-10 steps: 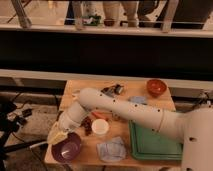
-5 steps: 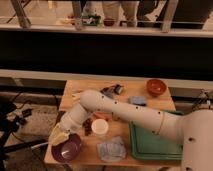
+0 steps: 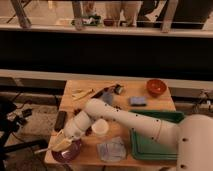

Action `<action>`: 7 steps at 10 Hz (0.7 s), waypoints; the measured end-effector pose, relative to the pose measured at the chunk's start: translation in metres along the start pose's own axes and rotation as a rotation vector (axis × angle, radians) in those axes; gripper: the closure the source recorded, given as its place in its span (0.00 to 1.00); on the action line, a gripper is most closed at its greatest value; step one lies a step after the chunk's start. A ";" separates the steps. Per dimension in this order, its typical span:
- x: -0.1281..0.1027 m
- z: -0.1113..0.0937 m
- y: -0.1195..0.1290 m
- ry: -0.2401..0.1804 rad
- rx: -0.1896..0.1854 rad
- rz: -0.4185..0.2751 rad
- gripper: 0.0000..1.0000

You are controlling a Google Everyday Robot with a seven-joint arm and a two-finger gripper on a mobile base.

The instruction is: Place fork in purple bowl

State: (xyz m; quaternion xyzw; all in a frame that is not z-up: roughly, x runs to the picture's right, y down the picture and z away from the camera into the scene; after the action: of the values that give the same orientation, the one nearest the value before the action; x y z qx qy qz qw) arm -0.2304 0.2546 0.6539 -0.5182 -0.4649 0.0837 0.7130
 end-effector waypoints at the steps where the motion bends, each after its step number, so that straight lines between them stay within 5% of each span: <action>1: -0.001 0.002 -0.002 -0.003 -0.007 -0.001 0.90; 7: -0.002 0.005 -0.003 0.000 -0.017 -0.004 0.90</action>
State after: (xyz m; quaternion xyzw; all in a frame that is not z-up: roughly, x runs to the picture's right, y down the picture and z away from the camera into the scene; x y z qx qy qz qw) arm -0.2367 0.2554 0.6548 -0.5234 -0.4665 0.0784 0.7087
